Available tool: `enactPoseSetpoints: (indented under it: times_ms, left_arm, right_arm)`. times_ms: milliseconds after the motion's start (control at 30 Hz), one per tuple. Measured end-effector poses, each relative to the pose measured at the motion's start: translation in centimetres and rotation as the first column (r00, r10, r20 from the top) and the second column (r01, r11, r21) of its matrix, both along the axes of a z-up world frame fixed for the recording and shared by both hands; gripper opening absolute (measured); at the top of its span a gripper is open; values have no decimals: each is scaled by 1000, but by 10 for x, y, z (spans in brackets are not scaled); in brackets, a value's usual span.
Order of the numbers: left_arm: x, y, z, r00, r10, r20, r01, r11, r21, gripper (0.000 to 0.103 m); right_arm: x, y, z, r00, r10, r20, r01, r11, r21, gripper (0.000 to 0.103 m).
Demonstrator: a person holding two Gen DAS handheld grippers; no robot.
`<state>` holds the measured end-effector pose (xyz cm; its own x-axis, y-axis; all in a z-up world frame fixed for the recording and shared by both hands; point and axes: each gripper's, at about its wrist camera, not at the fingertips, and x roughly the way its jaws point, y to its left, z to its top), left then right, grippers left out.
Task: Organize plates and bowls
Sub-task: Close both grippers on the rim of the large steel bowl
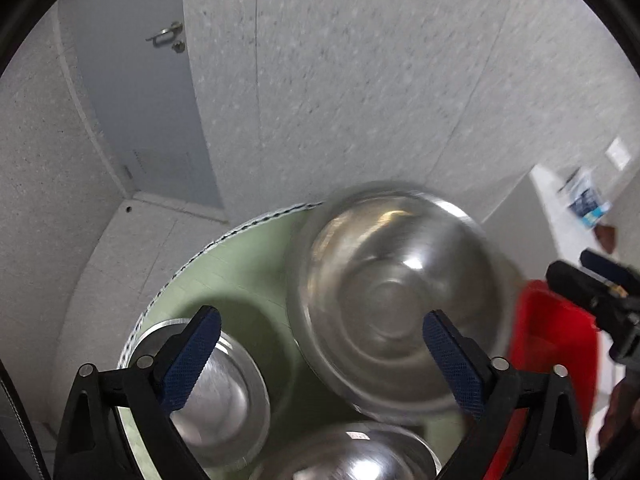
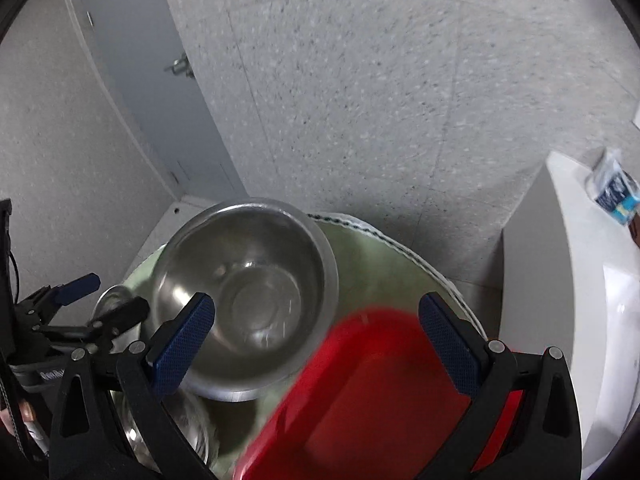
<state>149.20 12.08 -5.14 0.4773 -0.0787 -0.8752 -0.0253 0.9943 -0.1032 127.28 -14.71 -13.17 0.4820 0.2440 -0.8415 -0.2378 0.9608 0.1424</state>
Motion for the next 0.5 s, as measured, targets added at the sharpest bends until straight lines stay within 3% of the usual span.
enactPoseSetpoints:
  times_ms: [167, 333, 400, 433, 500]
  left_arm:
    - [65, 6, -38, 997, -13, -81, 10, 999, -32, 76]
    - [96, -1, -62, 991, -42, -131, 37, 999, -37, 53]
    - [96, -7, -65, 989, -46, -143, 41, 998, -41, 39]
    - [97, -9, -68, 988, -49, -146, 43, 998, -42, 38]
    - [108, -8, -72, 989, -43, -140, 40, 999, -27, 33]
  right_arm:
    - [41, 13, -37, 996, 22, -87, -27, 998, -58, 98]
    - [64, 16, -63, 988, 35, -148, -50, 994, -100, 73]
    - [70, 17, -68, 985, 44, -166, -61, 993, -101, 61]
    - [72, 17, -72, 981, 62, -184, -79, 993, -87, 58]
    - [76, 24, -78, 973, 90, -211, -106, 992, -64, 40]
